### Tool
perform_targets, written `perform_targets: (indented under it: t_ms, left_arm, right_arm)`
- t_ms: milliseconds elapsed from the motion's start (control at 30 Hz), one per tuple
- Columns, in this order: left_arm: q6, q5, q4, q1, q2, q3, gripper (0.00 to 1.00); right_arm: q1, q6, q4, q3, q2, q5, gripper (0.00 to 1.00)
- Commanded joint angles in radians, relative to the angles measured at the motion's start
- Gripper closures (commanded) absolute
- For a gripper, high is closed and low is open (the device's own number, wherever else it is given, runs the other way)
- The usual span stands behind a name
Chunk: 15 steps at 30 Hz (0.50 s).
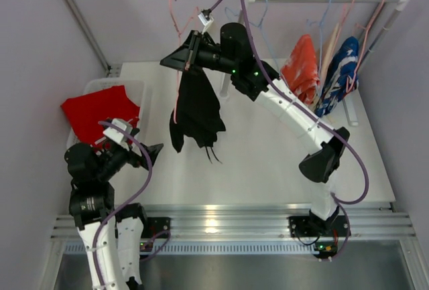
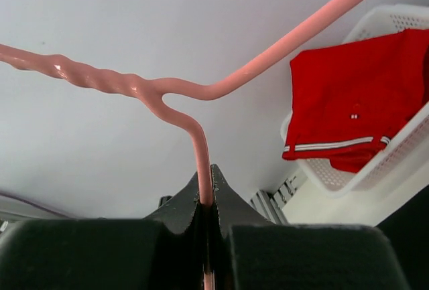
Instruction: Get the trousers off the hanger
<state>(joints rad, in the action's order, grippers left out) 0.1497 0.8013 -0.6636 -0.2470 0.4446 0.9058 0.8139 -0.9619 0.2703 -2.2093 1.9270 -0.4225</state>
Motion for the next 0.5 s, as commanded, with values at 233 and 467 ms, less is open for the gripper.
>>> perform_targets:
  t_ms: [233, 467]
  left_arm:
    - [-0.082, 0.249, 0.504, -0.001, 0.092, -0.156, 0.01]
    - [-0.117, 0.205, 0.619, 0.012, 0.167, -0.182, 0.02]
  right_arm:
    - [0.008, -0.043, -0.146, -0.133, 0.04, 0.059, 1.0]
    - [0.022, -0.037, -0.174, -0.124, 0.029, 0.044, 1.0]
